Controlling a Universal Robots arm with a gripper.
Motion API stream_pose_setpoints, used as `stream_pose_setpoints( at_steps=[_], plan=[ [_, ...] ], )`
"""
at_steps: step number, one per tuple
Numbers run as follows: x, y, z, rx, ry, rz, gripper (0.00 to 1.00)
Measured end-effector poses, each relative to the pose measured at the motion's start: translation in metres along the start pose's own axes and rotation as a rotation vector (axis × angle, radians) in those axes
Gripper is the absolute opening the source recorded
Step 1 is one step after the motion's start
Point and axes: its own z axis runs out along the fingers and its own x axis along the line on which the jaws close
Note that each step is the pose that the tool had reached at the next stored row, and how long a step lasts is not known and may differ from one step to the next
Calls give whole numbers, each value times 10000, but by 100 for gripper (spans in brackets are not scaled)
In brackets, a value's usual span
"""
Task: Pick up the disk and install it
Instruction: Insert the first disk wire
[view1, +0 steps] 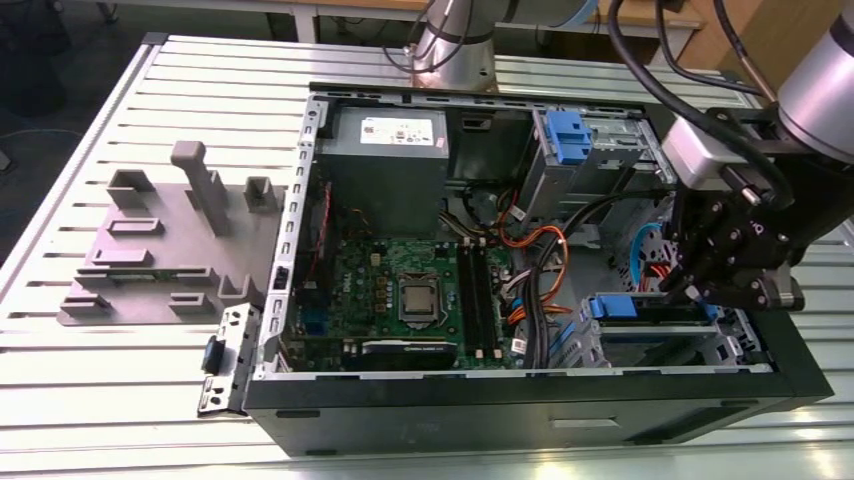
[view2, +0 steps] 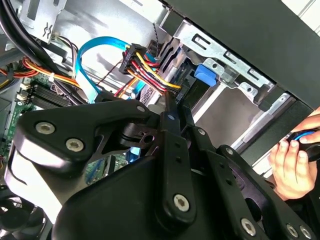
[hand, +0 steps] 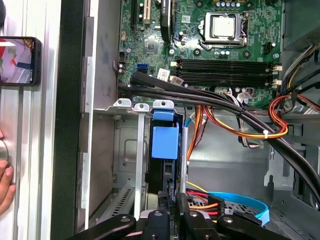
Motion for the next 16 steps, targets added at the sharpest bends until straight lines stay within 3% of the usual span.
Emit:
stream_pose_setpoints(
  at_steps=[4, 16],
  plan=[
    [4, 13, 3, 16, -38, 15, 18],
    [5, 18, -8, 15, -42, 213, 18]
  ],
)
